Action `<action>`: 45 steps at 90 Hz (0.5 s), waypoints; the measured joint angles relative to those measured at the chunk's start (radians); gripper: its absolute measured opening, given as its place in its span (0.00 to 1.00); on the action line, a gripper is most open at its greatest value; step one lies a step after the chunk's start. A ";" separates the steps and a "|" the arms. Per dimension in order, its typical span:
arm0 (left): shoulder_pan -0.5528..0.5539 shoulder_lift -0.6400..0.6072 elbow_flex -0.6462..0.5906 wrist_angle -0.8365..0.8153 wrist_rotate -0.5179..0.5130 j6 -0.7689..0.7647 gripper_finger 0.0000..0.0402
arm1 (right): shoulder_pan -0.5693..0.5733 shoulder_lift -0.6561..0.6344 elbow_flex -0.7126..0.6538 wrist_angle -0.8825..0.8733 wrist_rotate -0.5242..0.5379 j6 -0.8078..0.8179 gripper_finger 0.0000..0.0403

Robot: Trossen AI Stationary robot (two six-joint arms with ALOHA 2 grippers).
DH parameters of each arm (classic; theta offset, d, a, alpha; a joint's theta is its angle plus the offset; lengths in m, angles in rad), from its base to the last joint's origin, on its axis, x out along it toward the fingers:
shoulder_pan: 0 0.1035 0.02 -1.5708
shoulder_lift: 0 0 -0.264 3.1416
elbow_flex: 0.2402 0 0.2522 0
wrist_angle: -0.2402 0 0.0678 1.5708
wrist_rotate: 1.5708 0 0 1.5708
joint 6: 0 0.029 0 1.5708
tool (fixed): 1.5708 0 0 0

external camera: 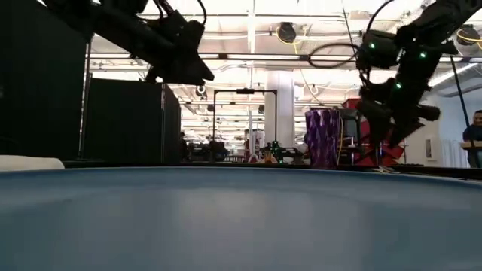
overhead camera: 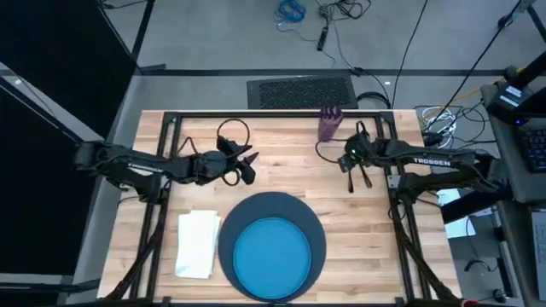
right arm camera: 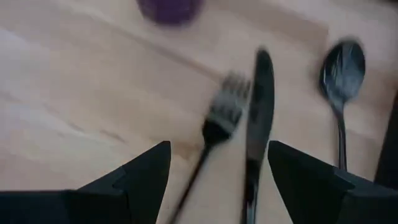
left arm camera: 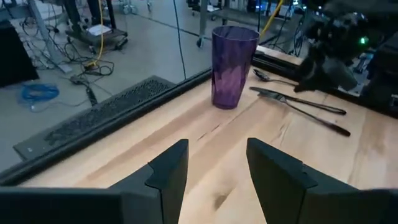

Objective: Set table place
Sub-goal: Put the fork on the table napkin

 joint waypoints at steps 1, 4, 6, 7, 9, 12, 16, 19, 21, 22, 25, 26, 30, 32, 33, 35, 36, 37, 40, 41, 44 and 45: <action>0.000 0.005 0.000 0.000 0.004 -0.004 0.37 | 0.000 0.000 -0.003 0.001 0.000 0.000 0.63; 0.000 0.019 0.000 0.000 0.012 -0.018 0.37 | 0.000 0.001 -0.013 0.009 -0.001 -0.001 0.63; 0.000 0.029 0.000 0.001 0.015 -0.031 0.37 | 0.000 0.001 -0.016 0.011 -0.003 -0.001 0.63; 0.000 0.033 0.000 0.001 0.016 -0.036 0.37 | 0.000 0.001 -0.017 0.013 -0.004 0.000 0.63; 0.000 0.042 0.000 0.001 0.019 -0.047 0.37 | 0.000 0.001 -0.020 0.019 -0.004 0.000 0.63; 0.000 0.054 0.000 0.000 0.023 -0.064 0.37 | 0.000 0.002 -0.020 0.019 -0.008 0.000 0.63; 0.000 0.069 0.000 0.000 0.031 -0.085 0.37 | 0.000 0.005 -0.021 0.014 -0.024 0.000 0.63; 0.000 0.079 0.000 0.000 0.032 -0.096 0.37 | 0.000 0.010 -0.021 0.011 -0.035 0.000 0.63; 0.000 0.084 0.000 0.000 0.035 -0.107 0.37 | 0.000 0.013 -0.021 0.010 -0.046 0.000 0.63; 0.000 0.086 0.000 0.000 0.035 -0.112 0.37 | 0.000 0.015 -0.021 0.010 -0.051 0.000 0.63; 0.000 0.092 0.000 0.000 0.035 -0.121 0.37 | 0.002 0.021 -0.021 0.010 -0.064 0.000 0.63; 0.000 0.094 0.000 0.000 0.036 -0.125 0.37 | 0.002 0.024 -0.021 0.010 -0.069 0.000 0.63; 0.000 0.099 0.000 0.002 0.036 -0.140 0.37 | 0.006 0.035 -0.021 0.011 -0.075 0.001 0.63; -0.001 0.100 0.000 0.002 0.036 -0.141 0.37 | 0.009 0.042 -0.021 0.012 -0.075 0.002 0.63; -0.002 0.101 0.000 0.002 0.036 -0.142 0.37 | 0.011 0.046 -0.021 0.012 -0.075 0.003 0.62; -0.002 0.101 0.000 0.002 0.037 -0.141 0.37 | 0.013 0.053 -0.021 0.015 -0.075 0.003 0.62; -0.002 0.101 0.000 0.002 0.037 -0.141 0.37 | 0.014 0.057 -0.021 0.017 -0.075 0.003 0.62; -0.002 0.101 0.000 0.002 0.038 -0.141 0.37 | 0.015 0.061 -0.021 0.020 -0.075 0.003 0.62; -0.003 0.101 0.001 0.002 0.040 -0.141 0.37 | 0.018 0.073 -0.022 0.031 -0.075 0.003 0.61; -0.004 0.101 0.001 0.003 0.041 -0.141 0.37 | 0.019 0.077 -0.022 0.036 -0.075 0.003 0.61; -0.005 0.101 0.001 0.005 0.042 -0.141 0.37 | 0.022 0.092 -0.022 0.053 -0.075 0.003 0.60; -0.005 0.101 0.001 0.005 0.042 -0.141 0.37 | 0.022 0.097 -0.022 0.059 -0.075 0.003 0.60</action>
